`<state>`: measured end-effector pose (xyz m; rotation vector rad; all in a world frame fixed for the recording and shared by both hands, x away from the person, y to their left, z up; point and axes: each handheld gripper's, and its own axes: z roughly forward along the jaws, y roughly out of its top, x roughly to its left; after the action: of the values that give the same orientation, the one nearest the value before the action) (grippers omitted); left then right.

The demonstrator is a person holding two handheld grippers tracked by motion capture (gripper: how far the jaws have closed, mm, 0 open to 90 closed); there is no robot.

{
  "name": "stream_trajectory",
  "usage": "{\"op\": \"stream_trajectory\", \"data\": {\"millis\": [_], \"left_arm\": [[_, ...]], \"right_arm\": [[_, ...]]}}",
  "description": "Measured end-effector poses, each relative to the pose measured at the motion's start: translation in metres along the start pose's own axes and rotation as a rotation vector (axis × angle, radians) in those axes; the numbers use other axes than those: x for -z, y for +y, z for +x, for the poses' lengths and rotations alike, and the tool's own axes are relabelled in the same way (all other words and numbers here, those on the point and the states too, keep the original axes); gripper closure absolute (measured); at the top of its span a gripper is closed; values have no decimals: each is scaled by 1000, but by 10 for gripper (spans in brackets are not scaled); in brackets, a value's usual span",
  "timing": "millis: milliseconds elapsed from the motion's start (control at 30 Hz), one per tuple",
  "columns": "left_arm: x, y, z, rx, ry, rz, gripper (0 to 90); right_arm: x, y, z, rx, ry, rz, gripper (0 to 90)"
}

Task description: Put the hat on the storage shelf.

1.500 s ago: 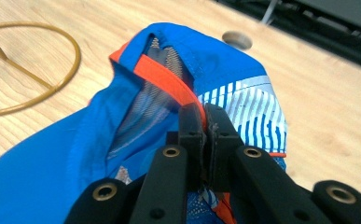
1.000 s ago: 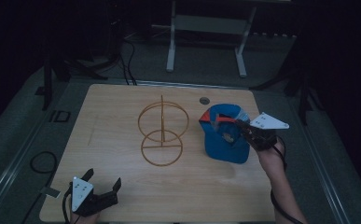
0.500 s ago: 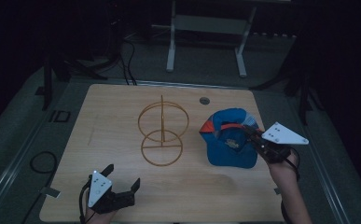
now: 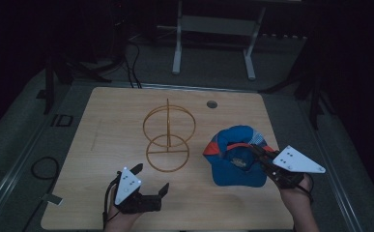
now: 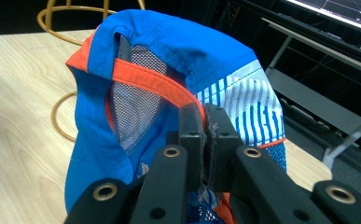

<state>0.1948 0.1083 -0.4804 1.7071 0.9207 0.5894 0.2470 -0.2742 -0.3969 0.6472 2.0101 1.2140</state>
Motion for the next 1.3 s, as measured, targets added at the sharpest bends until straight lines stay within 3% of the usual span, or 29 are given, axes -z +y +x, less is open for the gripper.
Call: {"op": "stream_trajectory", "data": {"millis": [167,400,500,567,833,1000,1033,1300], "left_arm": [[-11,13,-12,-17,-46,11,2],[-40,43,-34,-79,-109,29,2],[-47,49,-36,-85,-123,34,2],[-57,58,-38,-92,-157,62,2],[-72,67,-42,-113,-183,82,32],[-74,67,-46,-122,-222,70,165],[-74,67,-47,-124,-241,62,245],[-73,71,-52,-130,-216,52,685]], "right_arm": [[1,0,8,13,7,0,867],[1,-1,24,34,36,4,867],[1,-1,30,46,53,6,867],[2,-1,33,52,64,5,867],[1,1,45,82,104,-5,866],[-2,1,50,90,114,-7,866],[-2,1,51,87,118,-8,866],[-3,1,55,86,125,-15,865]]}}
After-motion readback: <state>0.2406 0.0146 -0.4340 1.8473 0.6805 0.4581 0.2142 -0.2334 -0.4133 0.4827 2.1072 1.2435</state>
